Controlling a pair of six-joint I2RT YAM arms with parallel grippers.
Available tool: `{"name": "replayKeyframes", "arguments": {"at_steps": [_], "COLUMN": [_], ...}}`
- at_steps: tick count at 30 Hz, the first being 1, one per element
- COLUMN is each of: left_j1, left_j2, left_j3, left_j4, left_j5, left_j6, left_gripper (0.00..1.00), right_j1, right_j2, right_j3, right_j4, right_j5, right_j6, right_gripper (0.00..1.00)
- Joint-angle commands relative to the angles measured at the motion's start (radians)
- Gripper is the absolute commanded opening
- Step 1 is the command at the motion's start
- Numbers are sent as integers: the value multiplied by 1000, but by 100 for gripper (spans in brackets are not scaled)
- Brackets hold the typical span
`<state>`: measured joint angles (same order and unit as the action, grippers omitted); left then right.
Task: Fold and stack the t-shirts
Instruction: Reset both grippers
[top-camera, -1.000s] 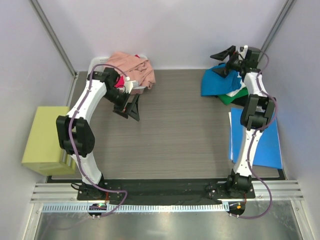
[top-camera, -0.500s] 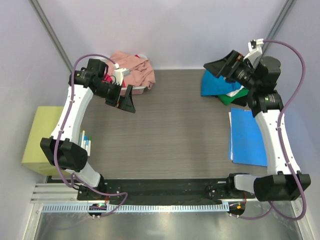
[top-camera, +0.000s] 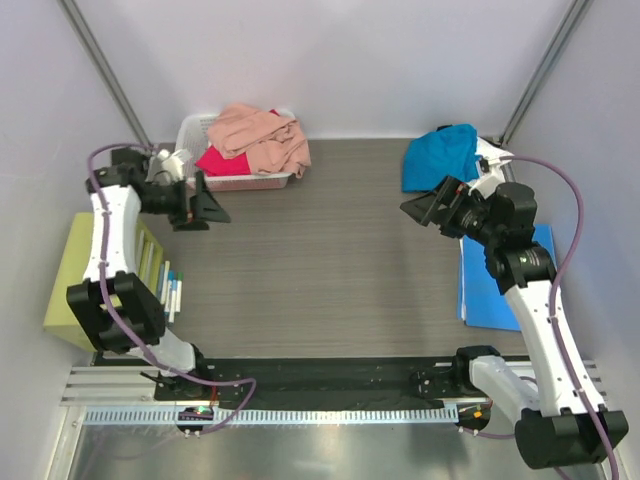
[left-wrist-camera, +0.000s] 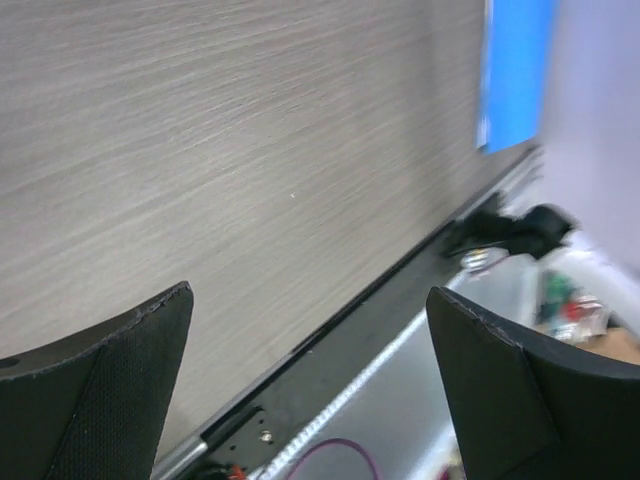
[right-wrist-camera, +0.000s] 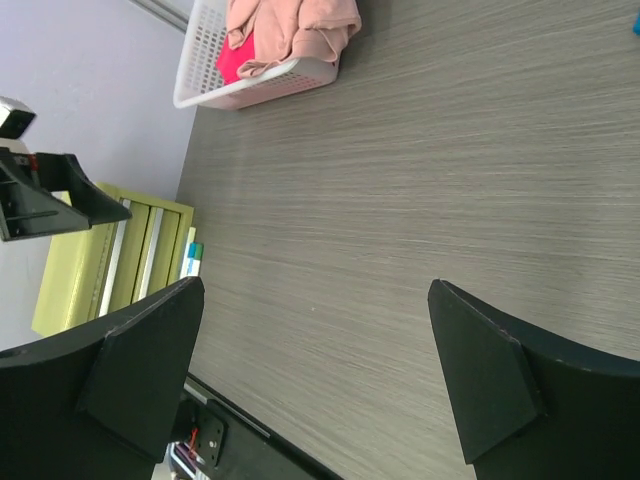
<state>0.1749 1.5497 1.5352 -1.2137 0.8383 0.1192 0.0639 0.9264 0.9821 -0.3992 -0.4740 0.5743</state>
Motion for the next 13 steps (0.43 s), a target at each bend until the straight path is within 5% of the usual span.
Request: {"name": "replayKeyframes", "arguments": {"at_steps": [1, 2, 5, 13], "left_j1": [224, 265, 310, 322], "left_j2": [108, 153, 144, -126], "left_j3": [-31, -8, -1, -139], "left_j4": [-229, -362, -443, -107], "left_j5": [318, 349, 343, 193], "left_j6": [190, 343, 479, 307], "left_gripper": [100, 100, 100, 100], "right_j1": [8, 10, 10, 11], "right_j2": [-46, -35, 0, 29], "right_j3": [-10, -8, 21, 92], "right_j4": [-23, -29, -39, -75], "right_j5": [47, 51, 45, 92], "right_j6": [-31, -36, -44, -73], "right_gripper": [100, 100, 100, 100]}}
